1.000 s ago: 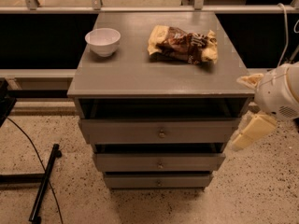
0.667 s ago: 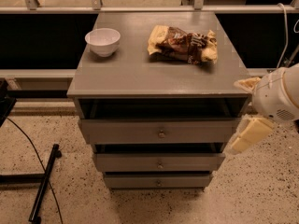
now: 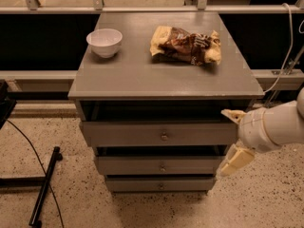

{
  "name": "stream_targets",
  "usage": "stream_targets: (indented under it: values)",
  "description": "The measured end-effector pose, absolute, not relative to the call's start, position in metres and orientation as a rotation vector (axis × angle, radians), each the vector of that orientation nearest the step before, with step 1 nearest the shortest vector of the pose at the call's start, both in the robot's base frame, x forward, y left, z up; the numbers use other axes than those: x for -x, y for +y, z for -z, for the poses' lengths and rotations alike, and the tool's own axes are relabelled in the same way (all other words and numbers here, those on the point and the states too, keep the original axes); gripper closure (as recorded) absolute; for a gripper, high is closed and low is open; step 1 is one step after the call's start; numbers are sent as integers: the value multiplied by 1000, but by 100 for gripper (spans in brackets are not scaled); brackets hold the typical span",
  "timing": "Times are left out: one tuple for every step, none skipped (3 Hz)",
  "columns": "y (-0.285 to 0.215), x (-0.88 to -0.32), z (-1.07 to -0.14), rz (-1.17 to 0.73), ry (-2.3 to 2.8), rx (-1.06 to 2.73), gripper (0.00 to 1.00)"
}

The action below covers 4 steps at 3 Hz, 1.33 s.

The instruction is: Open top drawer

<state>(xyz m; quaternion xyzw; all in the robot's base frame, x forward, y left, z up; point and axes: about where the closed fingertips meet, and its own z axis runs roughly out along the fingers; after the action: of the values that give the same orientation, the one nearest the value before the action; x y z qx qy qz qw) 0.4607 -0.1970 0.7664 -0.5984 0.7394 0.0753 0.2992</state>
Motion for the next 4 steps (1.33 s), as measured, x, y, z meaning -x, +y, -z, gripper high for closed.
stream_targets:
  values:
    - [-197,-464,-762,-186,1928,1622,0]
    - [-197,-426,-784,-179,1925,1652,0]
    - [-210,-380,-805,-94,1834,1756,0]
    - [-209,-381,-804,-96,1836,1754,0]
